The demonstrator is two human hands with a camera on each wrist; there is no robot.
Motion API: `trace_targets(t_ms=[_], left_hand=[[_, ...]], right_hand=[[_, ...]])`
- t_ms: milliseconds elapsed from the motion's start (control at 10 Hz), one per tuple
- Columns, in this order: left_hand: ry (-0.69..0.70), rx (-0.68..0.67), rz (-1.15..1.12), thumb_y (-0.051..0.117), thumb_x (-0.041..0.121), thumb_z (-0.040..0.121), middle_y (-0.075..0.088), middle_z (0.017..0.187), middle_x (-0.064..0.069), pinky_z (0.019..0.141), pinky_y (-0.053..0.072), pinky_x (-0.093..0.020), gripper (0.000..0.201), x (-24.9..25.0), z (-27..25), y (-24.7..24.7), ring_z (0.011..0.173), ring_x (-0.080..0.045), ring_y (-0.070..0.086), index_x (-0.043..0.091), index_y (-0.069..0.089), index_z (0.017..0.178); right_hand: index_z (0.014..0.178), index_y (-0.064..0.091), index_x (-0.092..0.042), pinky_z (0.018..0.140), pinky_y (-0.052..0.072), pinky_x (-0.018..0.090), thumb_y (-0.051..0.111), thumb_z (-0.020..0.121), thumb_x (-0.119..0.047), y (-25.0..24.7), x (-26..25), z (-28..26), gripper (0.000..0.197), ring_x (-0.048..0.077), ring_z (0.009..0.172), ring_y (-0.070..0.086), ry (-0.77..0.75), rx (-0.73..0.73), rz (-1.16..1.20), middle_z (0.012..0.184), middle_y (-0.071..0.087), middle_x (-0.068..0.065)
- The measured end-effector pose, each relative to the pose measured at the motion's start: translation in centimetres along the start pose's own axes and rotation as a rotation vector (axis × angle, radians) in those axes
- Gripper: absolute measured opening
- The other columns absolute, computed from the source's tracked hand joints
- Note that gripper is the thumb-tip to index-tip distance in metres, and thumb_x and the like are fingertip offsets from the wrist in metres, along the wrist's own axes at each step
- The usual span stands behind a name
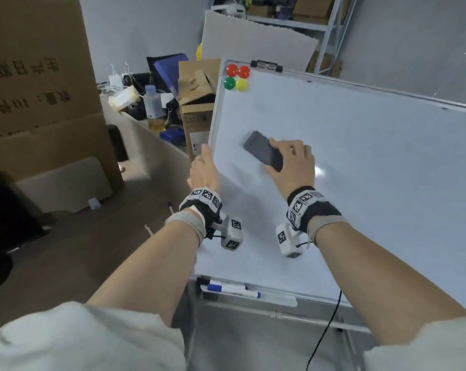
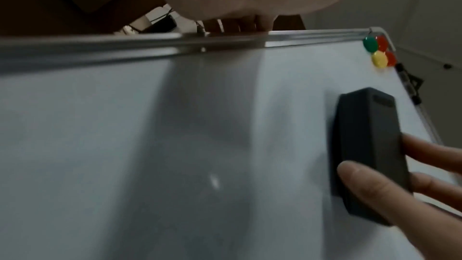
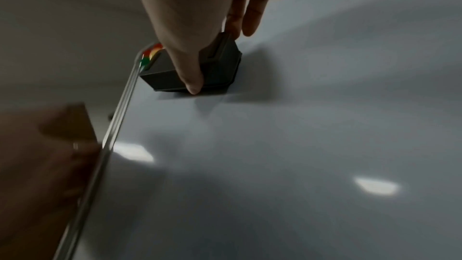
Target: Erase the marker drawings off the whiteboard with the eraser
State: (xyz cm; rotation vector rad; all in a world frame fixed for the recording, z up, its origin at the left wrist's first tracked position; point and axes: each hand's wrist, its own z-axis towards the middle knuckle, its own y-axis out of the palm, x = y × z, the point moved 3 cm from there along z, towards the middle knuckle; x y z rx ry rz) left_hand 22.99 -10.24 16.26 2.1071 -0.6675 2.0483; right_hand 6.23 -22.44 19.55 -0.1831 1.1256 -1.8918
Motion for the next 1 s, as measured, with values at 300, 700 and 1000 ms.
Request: trace_targets(t_ms=[300,700,1000], left_hand=[[-0.092,-0.013,0.158,0.02,0.059,0.096,0.058,0.133,-0.01,0.109,0.033,-0.045,0.064,-10.6,-1.3,-0.7,0.123,-0.032,0.051,0.019,0.057,0.131],[0.066,0.274,0.551,0.049,0.036,0.092,0.012,0.165,-0.003,0.123,0.007,-0.047,0.074,-15.4,-8.4,0.0,0.152,-0.021,0.012,0.014,0.02,0.156],[0.027,0.233,0.503,0.055,0.031,0.09,0.003,0.166,-0.005,0.123,0.01,-0.041,0.08,-16.6,-13.4,-0.2,0.154,-0.023,0.001,0.008,0.017,0.157]], right_hand=[[0.121,0.059,-0.033,0.088,0.042,0.039,0.076,0.068,-0.021,6.1,3.4,-13.3,0.056,0.026,0.103,0.046,-0.042,-0.28,-0.084,0.114,0.054,-0.002],[0.139,0.045,-0.047,0.098,0.039,0.037,0.066,0.09,-0.039,5.8,11.3,-22.8,0.054,0.025,0.119,0.053,0.096,-0.868,-0.319,0.13,0.057,0.0],[0.133,0.056,-0.035,0.098,0.044,0.038,0.064,0.091,-0.024,6.6,10.0,-27.0,0.044,0.028,0.119,0.051,0.104,-0.859,0.002,0.129,0.057,0.001]])
